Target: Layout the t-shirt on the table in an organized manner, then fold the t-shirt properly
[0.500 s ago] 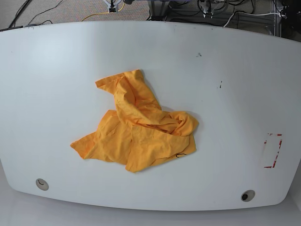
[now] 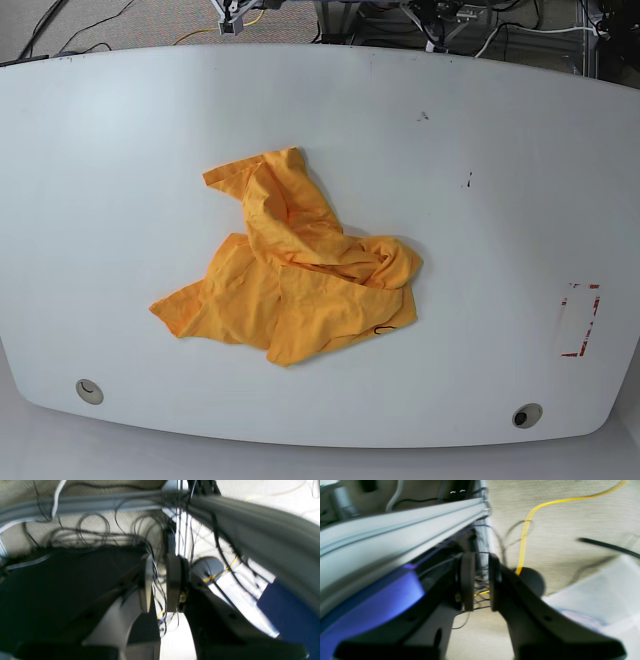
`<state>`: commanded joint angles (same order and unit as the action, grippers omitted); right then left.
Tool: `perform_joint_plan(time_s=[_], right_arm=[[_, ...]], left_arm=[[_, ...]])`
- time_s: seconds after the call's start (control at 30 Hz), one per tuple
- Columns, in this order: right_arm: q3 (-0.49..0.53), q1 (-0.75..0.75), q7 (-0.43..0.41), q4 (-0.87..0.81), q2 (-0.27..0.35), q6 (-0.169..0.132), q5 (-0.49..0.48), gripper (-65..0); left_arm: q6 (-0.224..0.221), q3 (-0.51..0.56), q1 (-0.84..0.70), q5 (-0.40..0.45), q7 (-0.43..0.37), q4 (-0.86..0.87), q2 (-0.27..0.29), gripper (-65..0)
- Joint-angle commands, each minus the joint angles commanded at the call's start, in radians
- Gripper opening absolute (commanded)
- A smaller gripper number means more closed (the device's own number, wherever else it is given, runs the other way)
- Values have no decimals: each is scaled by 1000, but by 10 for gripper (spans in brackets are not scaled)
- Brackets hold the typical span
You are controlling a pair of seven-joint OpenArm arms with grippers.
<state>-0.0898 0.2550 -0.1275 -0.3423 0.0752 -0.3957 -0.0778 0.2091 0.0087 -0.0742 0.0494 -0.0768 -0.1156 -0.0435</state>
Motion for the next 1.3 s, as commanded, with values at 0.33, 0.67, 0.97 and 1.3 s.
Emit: perform_joint_plan(time_s=[0.33,0.67,0.97,1.3], right_arm=[[1,3,-4,-7,0,0,7,-552],[2,-15,12,9,-16,17,17,-556],[2,-13,12,9,-15,19,19,-556],[2,-6,-10,9,-12,68,19,-558]], left_arm=[[10,-1,-7,1,8,-6,-1,-562],[2,-6,-36,0,-8,-8,-8,-551],[0,-6,-36,-1,-21,-9,-8,-551],[-1,-8,-82,-3,-119,-26,-8,-551]])
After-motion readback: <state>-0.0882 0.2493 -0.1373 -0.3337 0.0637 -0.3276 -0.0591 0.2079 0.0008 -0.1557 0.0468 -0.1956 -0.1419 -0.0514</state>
